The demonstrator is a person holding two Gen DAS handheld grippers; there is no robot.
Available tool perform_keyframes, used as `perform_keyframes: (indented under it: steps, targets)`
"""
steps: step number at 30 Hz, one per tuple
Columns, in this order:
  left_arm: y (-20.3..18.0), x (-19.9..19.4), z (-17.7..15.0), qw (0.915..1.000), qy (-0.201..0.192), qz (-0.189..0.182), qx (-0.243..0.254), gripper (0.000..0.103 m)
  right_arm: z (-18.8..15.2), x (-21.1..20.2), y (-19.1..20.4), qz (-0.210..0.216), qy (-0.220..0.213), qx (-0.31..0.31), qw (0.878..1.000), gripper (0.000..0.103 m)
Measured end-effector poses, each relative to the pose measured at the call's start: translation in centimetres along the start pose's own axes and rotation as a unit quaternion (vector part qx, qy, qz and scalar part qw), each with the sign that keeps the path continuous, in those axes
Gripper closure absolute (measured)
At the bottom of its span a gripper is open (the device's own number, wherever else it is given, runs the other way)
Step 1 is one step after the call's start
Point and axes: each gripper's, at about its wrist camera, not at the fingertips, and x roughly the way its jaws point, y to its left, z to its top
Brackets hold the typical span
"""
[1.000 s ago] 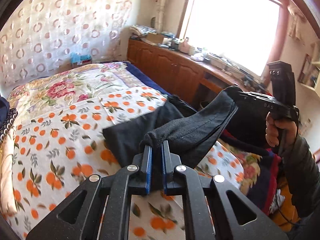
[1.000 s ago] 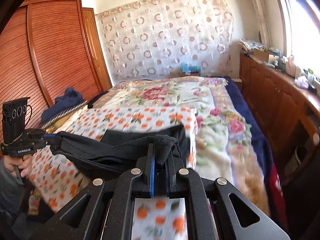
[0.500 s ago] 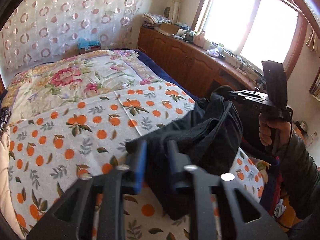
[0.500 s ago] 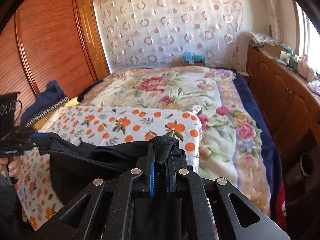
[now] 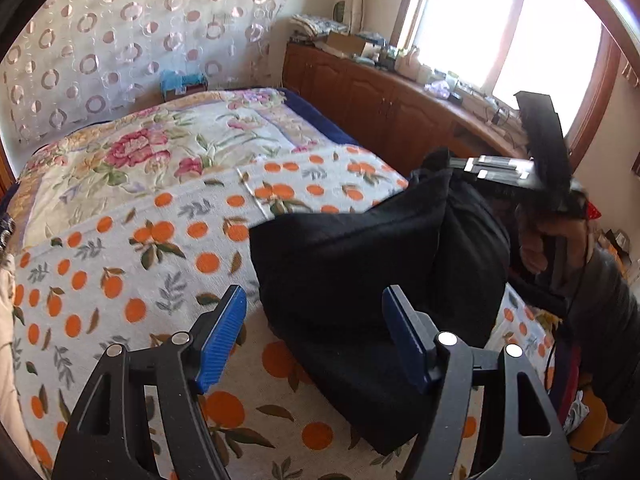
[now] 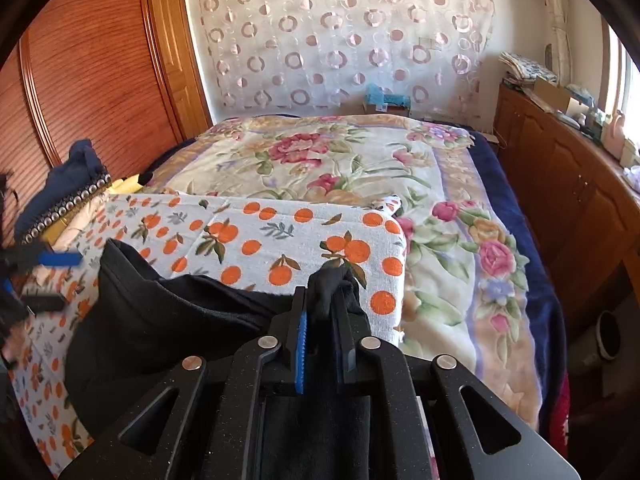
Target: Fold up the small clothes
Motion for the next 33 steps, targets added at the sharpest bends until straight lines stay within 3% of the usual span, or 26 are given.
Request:
perform_keyframes:
  steps: [2,3,5,9,14,24,33]
  targets:
    - [-0.1,0.9,-0.7,0.9999,0.012,-0.001,0.001,0.032,0.3,-1.1,0.2,-0.012,-0.012,-0.003,1.0,0.078]
    - [-0.1,1.2,-0.9,0.9999,0.016,-0.002,0.001,0.032,0.3,-1.8,0.2,-0.018,-0.019,-0.006,1.0,0.06]
    - [-0.2,1.9,-1.4,0.9996,0.027,-0.004,0.0,0.032,0.1,-3.5,0.2,-0.03,-0.031,-0.008,0.999,0.038]
    - [0.0,2.7,-1.5,0.9994,0.033,0.003,0.0,0.032,-1.5,-5.5,0.2,-0.036,-0.026,-0.007,0.999,0.038]
    - [0.9,3.1,-1.0,0.9994,0.03,0.01,-0.012,0.032,-4.0,-4.9,0.2,-0.042,0.016,0.002,0.999,0.038]
    - [2.1,3.6,-0.1,0.9982,0.027,-0.015,-0.051,0.032,-3.7,-2.0,-0.7,-0.015,0.057,0.039,0.997,0.031]
    - [3.2,4.5,-0.3,0.9969,0.027,0.016,-0.072,0.032,-4.0,-2.3,-0.8,-0.01,0.052,0.036,0.998,0.031]
